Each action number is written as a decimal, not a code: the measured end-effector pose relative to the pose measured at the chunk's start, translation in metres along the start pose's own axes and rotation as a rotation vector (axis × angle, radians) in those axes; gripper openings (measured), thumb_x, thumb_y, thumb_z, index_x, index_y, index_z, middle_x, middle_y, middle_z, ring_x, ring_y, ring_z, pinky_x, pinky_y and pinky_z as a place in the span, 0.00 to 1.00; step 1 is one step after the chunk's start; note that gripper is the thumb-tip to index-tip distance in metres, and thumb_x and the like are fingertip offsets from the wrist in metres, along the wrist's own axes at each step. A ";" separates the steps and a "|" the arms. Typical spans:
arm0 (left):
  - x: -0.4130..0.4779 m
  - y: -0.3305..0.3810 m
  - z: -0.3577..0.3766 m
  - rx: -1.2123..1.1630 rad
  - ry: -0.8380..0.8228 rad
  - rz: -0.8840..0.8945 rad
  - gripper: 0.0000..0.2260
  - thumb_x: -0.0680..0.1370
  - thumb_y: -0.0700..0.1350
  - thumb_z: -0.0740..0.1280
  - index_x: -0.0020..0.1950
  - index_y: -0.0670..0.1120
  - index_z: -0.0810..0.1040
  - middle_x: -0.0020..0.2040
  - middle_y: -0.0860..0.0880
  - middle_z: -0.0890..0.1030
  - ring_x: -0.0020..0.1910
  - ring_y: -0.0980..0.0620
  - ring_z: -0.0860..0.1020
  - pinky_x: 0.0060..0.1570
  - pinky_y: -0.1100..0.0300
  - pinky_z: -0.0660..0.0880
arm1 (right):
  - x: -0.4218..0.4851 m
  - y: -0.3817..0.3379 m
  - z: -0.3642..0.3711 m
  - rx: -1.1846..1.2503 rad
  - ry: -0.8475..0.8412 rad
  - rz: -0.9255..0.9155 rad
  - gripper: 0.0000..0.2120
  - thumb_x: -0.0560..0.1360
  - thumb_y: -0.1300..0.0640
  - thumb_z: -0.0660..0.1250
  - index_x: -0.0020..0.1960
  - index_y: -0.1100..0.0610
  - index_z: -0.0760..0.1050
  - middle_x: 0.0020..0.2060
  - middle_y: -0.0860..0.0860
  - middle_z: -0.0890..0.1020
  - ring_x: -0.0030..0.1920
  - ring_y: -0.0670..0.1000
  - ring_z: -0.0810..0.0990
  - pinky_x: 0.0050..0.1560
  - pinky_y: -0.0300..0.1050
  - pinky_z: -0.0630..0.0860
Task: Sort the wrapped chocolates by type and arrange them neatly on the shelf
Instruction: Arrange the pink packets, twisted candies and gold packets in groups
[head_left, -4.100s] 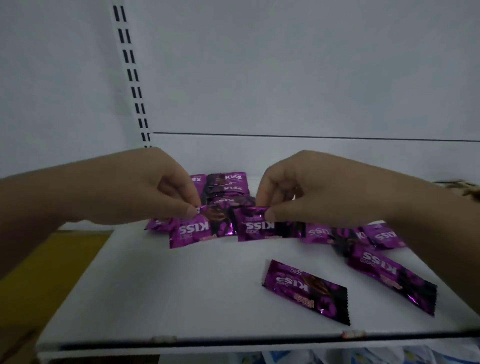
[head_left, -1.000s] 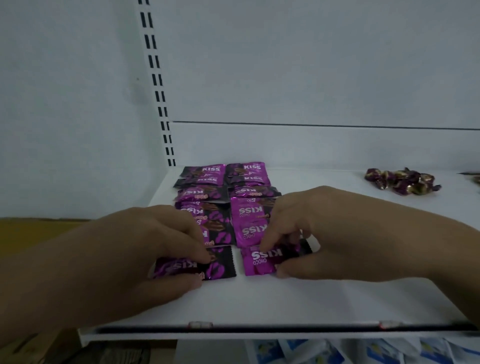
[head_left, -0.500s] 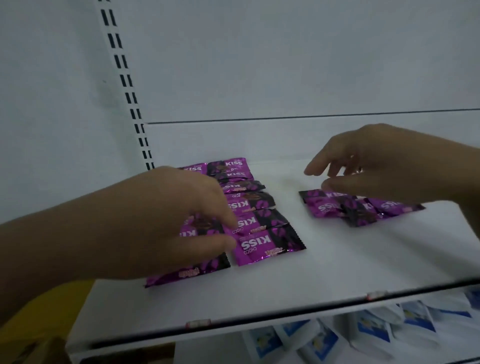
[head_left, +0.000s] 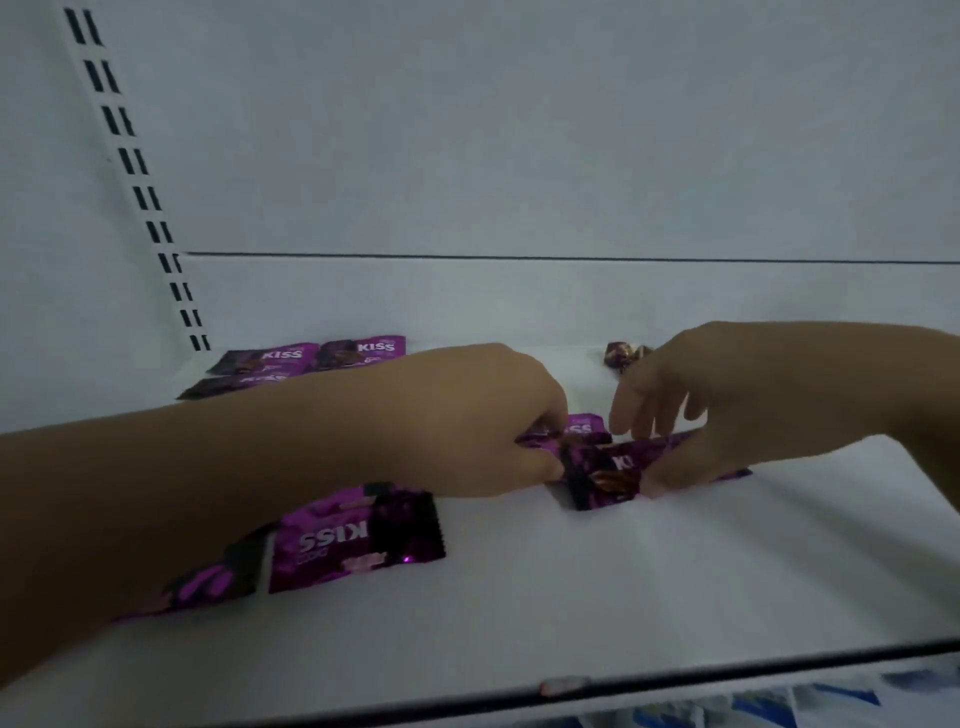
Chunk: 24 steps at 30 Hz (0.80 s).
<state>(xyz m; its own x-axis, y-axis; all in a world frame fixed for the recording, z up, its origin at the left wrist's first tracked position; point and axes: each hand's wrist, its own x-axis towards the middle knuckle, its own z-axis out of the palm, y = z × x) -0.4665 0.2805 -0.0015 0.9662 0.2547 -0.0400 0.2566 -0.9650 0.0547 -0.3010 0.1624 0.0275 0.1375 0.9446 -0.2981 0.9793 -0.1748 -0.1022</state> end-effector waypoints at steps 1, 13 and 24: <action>0.004 0.001 0.001 -0.011 0.002 -0.024 0.15 0.75 0.58 0.63 0.58 0.54 0.77 0.46 0.57 0.77 0.45 0.57 0.75 0.48 0.60 0.74 | 0.003 0.002 0.002 -0.038 0.015 -0.034 0.22 0.60 0.34 0.72 0.50 0.39 0.76 0.41 0.36 0.78 0.44 0.37 0.77 0.51 0.38 0.77; 0.001 -0.009 -0.015 -0.385 0.005 -0.218 0.02 0.73 0.50 0.71 0.44 0.55 0.82 0.28 0.67 0.79 0.26 0.66 0.75 0.30 0.75 0.69 | 0.005 0.030 0.007 -0.014 -0.056 -0.304 0.18 0.64 0.38 0.70 0.53 0.38 0.77 0.45 0.37 0.77 0.47 0.34 0.75 0.47 0.32 0.76; 0.019 -0.066 -0.025 -0.412 0.108 -0.306 0.06 0.74 0.47 0.69 0.48 0.55 0.84 0.39 0.61 0.85 0.39 0.63 0.81 0.48 0.59 0.77 | 0.020 0.012 -0.010 0.432 -0.030 -0.451 0.06 0.72 0.61 0.72 0.43 0.51 0.77 0.36 0.47 0.84 0.35 0.44 0.81 0.38 0.37 0.76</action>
<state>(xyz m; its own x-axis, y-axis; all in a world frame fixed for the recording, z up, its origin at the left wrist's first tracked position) -0.4640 0.3503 0.0193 0.8368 0.5473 -0.0142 0.4954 -0.7459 0.4451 -0.2850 0.1819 0.0294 -0.2857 0.9446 -0.1616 0.7907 0.1371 -0.5966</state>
